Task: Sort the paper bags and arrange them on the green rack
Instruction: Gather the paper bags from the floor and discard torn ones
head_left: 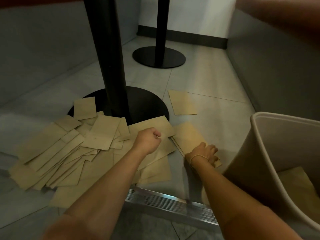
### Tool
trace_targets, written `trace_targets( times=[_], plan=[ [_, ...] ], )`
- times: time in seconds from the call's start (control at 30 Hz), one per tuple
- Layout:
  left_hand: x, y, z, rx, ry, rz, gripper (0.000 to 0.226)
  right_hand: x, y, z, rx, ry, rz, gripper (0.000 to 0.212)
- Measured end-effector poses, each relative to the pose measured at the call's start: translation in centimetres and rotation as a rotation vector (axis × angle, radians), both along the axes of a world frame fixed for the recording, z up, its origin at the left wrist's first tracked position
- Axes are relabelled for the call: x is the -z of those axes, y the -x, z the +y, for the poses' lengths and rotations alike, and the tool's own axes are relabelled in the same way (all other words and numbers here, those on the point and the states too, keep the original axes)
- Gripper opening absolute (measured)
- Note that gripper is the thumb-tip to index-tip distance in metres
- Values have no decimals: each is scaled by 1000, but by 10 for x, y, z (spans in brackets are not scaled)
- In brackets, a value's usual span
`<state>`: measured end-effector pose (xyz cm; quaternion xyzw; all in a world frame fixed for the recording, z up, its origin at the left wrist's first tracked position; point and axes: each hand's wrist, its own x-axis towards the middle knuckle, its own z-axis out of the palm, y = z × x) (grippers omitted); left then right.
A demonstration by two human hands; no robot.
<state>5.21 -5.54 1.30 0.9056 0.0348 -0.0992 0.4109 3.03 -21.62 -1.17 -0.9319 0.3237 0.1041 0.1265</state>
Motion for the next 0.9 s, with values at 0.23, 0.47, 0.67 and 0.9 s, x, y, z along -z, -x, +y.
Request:
trace_targets(
  times=[0.23,0.47,0.67,0.9],
  plan=[
    [19,-9,-2,-14,16,41,21,10,-6,-14,200,-170,60,120],
    [27,-5,-5,-7,31,96,22,15,-7,-18,343,-234,98,112],
    [29,-1,-12,0,37,134,24,21,2,-12,432,-320,-8,97],
    [25,13,-20,-6,145,188,14,8,13,8,535,-556,-375,40]
  ],
)
